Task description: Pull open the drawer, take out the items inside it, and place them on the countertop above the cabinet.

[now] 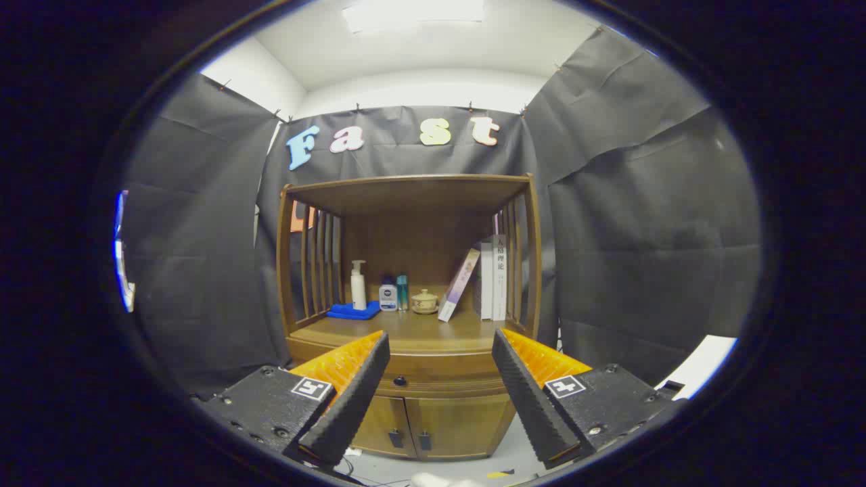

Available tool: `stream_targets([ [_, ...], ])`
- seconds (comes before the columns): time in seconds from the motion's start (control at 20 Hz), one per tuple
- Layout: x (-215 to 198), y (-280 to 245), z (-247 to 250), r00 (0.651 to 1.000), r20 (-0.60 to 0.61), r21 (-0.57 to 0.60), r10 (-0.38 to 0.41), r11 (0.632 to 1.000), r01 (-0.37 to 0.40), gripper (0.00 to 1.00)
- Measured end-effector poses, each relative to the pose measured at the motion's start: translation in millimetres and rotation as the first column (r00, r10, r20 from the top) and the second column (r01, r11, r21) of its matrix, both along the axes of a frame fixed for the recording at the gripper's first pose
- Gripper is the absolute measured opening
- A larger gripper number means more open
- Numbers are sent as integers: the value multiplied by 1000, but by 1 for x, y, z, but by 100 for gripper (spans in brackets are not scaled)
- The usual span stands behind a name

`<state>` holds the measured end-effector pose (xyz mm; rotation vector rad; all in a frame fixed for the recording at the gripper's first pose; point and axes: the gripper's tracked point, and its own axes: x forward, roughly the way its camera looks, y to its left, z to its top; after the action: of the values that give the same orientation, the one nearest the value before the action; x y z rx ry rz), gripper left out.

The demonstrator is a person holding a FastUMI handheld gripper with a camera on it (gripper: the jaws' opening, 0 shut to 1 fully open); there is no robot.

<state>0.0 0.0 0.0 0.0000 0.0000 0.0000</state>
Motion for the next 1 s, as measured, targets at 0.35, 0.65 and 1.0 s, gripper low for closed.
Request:
stream_targets([
  [0.35,-2,3,4,1000,6,16,8,1000,-8,99],
  [0.65,-1,12,3,1000,13,12,24,1000,-24,99],
  [1.0,24,17,-34,999,-18,13,31,999,-31,99],
])
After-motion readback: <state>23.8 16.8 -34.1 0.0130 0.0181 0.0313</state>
